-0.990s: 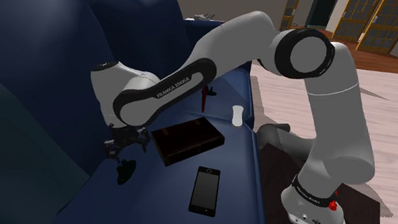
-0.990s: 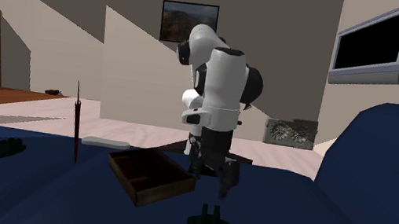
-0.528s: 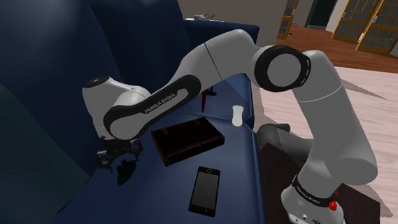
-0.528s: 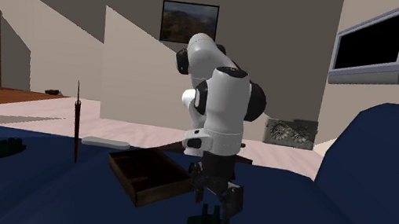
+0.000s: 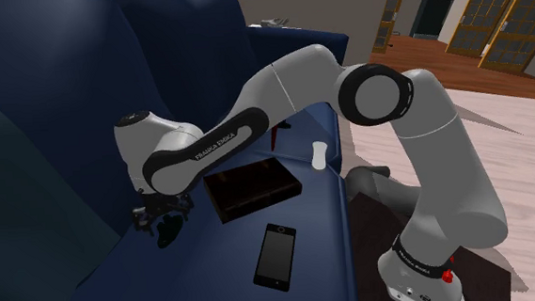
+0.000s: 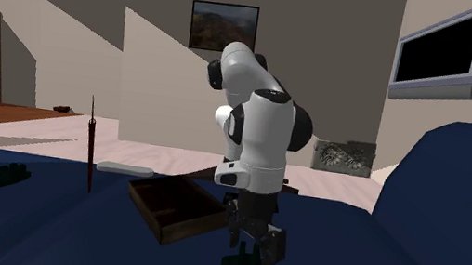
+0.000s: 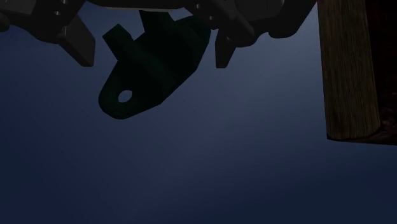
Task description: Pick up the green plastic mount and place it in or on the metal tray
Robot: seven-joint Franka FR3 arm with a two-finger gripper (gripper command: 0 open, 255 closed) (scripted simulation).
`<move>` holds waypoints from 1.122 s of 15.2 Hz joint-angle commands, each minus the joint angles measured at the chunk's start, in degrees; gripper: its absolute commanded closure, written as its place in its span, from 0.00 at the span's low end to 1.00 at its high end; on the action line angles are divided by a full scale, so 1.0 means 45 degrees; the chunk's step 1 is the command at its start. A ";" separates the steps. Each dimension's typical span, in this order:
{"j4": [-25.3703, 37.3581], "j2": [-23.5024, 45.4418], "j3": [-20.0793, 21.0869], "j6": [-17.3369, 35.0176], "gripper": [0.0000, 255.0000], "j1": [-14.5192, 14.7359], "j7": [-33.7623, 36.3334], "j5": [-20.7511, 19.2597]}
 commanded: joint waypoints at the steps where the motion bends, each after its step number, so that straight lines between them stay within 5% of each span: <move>1: 0.0000 0.0002 -0.0001 0.0003 0.00 0.0001 0.0001 -0.0001; 3: 0.0000 0.0001 0.0000 0.0001 0.00 0.0000 0.0000 0.0000; 4: 0.0000 0.0001 0.0000 0.0001 1.00 0.0000 0.0000 0.0000; 17: 0.0130 -0.0349 0.0110 -0.0463 1.00 -0.0056 -0.0075 0.0144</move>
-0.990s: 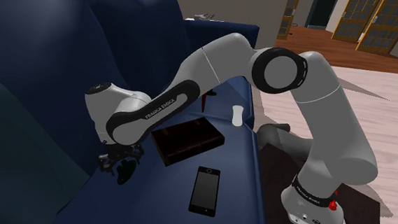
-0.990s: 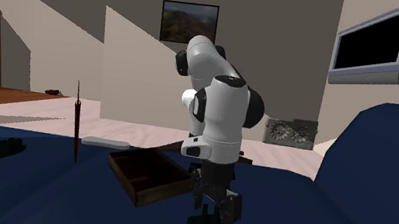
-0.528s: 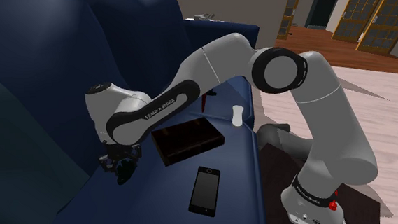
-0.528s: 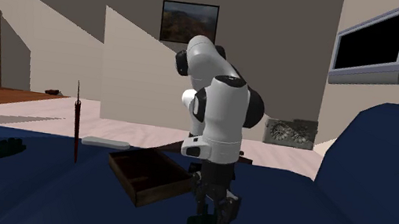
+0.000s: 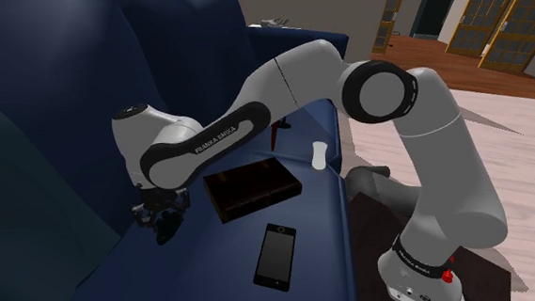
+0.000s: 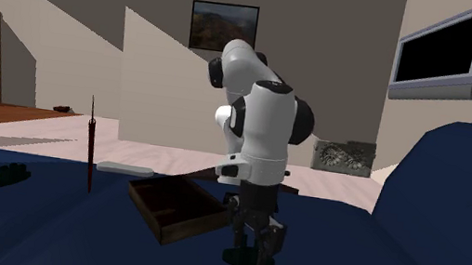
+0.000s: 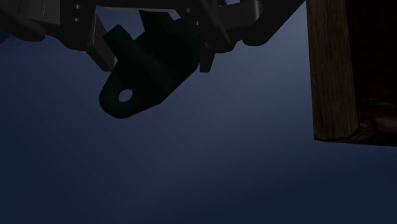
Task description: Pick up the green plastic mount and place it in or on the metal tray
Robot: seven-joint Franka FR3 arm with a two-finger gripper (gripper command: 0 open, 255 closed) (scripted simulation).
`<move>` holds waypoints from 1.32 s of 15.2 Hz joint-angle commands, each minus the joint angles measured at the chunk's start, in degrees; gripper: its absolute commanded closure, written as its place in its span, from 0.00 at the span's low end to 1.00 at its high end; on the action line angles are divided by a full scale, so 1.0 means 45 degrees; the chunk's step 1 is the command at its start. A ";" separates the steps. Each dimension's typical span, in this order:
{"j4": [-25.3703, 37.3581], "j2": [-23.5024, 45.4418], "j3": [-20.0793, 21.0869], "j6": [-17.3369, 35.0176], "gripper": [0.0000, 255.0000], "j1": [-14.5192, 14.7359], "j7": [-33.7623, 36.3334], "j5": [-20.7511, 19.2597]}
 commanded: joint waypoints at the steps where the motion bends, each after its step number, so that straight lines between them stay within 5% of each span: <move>1: 0.0095 -0.0152 0.0048 -0.0240 1.00 -0.0026 -0.0044 0.0068; 20: 0.1554 -0.1323 0.0417 -0.2776 1.00 -0.0082 -0.0380 0.0624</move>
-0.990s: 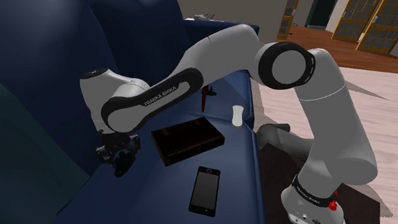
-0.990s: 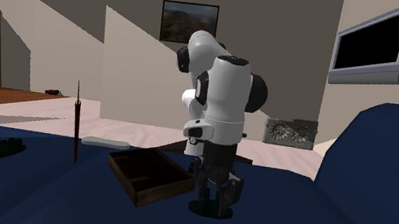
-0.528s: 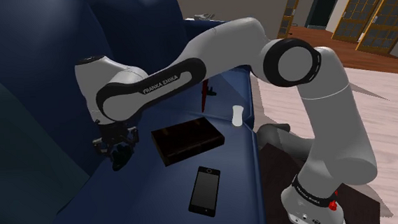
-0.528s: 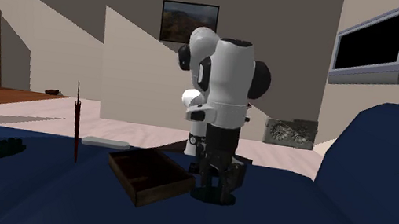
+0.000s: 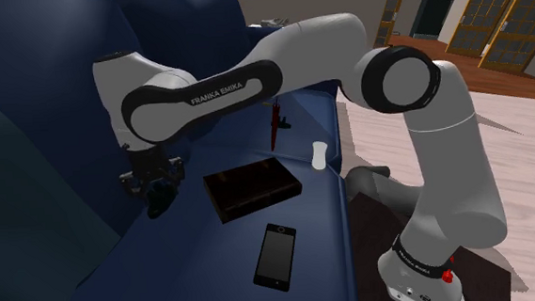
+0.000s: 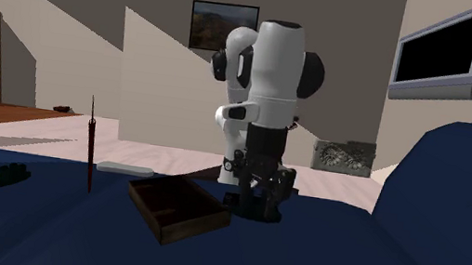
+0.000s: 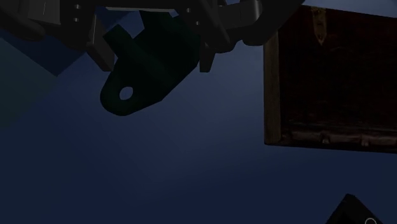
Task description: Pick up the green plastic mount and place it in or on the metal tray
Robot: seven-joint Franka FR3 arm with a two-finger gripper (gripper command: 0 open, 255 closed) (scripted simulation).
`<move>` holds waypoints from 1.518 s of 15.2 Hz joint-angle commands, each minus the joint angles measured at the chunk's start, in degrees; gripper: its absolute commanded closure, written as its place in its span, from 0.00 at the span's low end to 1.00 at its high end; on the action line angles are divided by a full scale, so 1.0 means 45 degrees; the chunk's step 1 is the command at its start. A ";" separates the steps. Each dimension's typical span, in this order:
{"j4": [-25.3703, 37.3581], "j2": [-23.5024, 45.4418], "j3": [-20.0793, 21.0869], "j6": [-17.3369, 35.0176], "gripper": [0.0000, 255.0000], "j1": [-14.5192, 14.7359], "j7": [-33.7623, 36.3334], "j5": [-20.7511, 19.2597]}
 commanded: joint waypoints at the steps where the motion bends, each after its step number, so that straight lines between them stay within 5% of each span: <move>1: 0.0212 -0.0036 0.0017 -0.0246 1.00 0.0022 -0.0023 0.0028; 11: -0.5662 -0.4142 0.0097 0.1880 1.00 -0.2967 -0.2449 0.1561; 23: -0.9838 -0.7677 -0.1057 0.2960 1.00 -0.5237 -0.6418 0.3130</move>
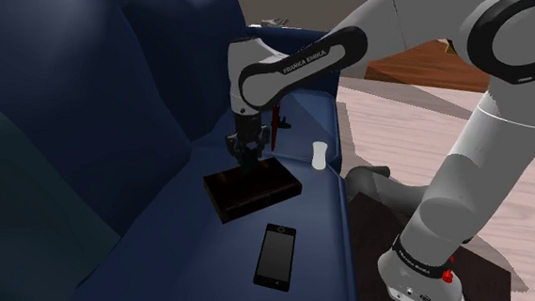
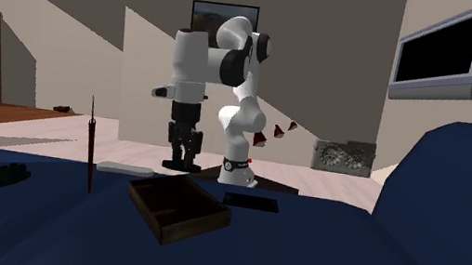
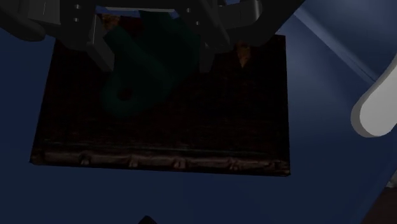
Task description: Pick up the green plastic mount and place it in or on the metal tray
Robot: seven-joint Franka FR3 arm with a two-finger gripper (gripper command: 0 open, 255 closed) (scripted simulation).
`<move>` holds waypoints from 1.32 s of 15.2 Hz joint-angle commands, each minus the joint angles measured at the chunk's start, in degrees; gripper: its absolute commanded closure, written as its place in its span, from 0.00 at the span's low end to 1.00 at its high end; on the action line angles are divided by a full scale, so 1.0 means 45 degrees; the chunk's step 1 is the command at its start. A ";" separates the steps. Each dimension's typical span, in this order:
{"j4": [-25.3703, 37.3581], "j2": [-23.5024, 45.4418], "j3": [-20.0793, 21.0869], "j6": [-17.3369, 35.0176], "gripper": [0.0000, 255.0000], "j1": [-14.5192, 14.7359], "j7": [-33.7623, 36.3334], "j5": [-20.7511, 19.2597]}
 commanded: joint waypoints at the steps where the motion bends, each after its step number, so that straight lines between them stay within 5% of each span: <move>1: -0.0470 -0.0157 -0.0139 0.0336 1.00 -0.0146 -0.0334 0.0055; 13: -0.1396 0.1107 -0.0163 0.2420 1.00 -0.0084 0.0140 -0.0582; 20: -0.1396 0.1107 -0.0165 0.2420 1.00 -0.0082 0.0140 -0.0582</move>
